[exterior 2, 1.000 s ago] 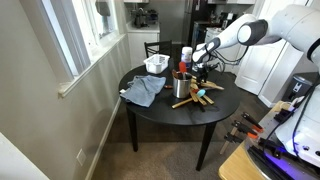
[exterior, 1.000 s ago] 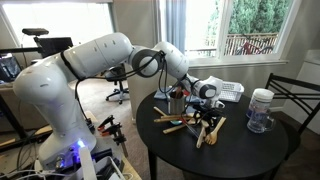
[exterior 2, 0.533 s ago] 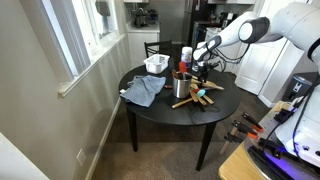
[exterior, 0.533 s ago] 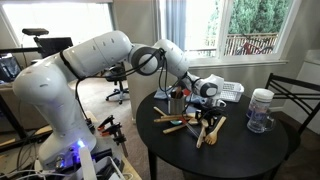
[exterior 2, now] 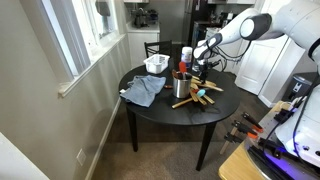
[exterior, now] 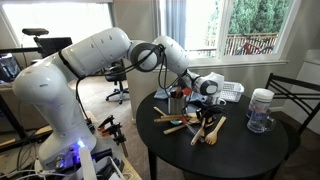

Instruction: Put the wooden spatula in the container

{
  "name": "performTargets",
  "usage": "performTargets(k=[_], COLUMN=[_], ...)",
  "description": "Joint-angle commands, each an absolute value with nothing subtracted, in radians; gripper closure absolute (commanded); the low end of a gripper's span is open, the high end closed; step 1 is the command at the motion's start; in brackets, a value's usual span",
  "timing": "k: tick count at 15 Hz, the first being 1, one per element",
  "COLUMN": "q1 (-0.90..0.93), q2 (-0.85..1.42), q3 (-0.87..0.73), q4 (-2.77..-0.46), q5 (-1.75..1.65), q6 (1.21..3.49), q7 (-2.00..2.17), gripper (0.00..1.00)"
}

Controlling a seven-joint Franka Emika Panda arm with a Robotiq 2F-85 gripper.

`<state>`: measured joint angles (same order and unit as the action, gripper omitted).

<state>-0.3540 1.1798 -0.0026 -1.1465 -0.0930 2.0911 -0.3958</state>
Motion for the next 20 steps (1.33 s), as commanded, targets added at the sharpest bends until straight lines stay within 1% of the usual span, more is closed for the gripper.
performTargets(k=[1, 3, 4, 6, 7, 8, 9, 10, 13, 15, 17, 18, 20], q1=[-0.365, -0.367, -0.368, -0.37, -0.37, -0.371, -0.371, -0.373, -0.374, -0.375, -0.376, -0.376, -0.388], q2=[1.157, 1.157, 1.157, 1.158, 1.158, 1.158, 1.158, 1.157, 1.158, 1.159, 1.157, 1.157, 1.137], q3=[-0.005, -0.007, -0.007, -0.007, -0.007, -0.008, -0.008, -0.006, -0.005, -0.005, -0.004, -0.003, 0.014], q4=[-1.181, -1.182, -1.183, -1.184, -1.185, -1.187, -1.188, -1.188, -1.187, -1.187, -1.188, -1.189, -1.213], q5=[-0.068, -0.066, -0.065, -0.064, -0.064, -0.066, -0.066, -0.065, -0.063, -0.062, -0.061, -0.06, -0.07], q6=[2.053, 2.037, 2.031, 2.024, 2.022, 2.028, 2.029, 2.027, 2.024, 2.024, 2.024, 2.025, 2.04], q7=[-0.438, -0.438, -0.438, -0.437, -0.439, -0.442, -0.442, -0.444, -0.445, -0.445, -0.446, -0.447, -0.438], gripper=[0.53, 0.43, 0.35, 0.24, 0.17, 0.62, 0.58, 0.6, 0.81, 0.93, 0.95, 0.91, 0.91])
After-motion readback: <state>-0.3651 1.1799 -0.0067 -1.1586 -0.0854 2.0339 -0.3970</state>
